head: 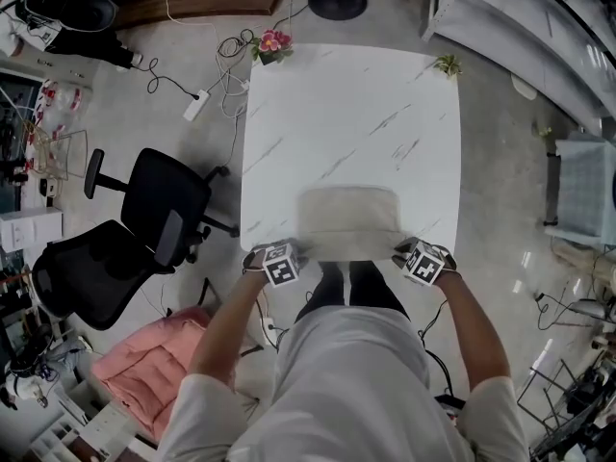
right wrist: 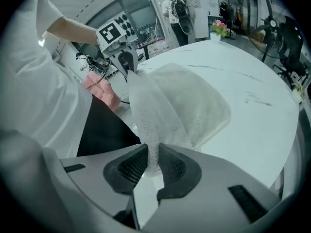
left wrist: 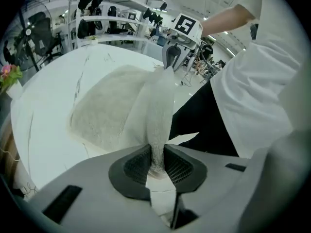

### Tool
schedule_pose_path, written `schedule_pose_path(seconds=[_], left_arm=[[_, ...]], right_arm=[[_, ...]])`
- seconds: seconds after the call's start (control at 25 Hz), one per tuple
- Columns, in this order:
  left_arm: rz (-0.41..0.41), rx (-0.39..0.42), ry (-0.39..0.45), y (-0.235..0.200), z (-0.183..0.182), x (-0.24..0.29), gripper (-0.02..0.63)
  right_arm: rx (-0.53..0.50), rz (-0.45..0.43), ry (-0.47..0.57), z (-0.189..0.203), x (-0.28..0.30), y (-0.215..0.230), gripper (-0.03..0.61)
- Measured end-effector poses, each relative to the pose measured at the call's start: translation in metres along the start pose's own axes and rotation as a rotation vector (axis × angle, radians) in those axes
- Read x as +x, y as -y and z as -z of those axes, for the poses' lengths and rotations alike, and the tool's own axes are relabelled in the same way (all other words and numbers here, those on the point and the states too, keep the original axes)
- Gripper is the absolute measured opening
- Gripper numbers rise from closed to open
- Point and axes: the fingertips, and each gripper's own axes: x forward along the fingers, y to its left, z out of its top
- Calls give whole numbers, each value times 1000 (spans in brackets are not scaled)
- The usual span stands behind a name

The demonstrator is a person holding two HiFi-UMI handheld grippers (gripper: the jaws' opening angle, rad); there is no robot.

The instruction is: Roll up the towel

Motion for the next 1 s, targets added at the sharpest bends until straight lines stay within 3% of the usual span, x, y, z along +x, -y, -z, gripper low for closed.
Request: schedule_pose_path(seconds=[0.16,0.48,0.64,0.76,0.92,1.0], left_arm=[[93,-13,-34,-16,-13,-11,87],[150,-30,-44,-52,-34,-30,92],[52,-48,-65,-83,-32,-30,97],[-80,-49,-56,-111,-37,-29,107],[-319,-39,-57,-148,-39,-29,189],[-374,-62,-52,-158,-39,-27,230]], right_arm=[[20,-36,-13,-13,-14,22,80],[18,-86,-46,-32,-20,57,83],[36,-10,-20,-44,-20,84,89],[37,103,0,-52,-19,110,99],[47,274,18,-59,-20,143,171],[59,314,14,-58,-16,152,205]])
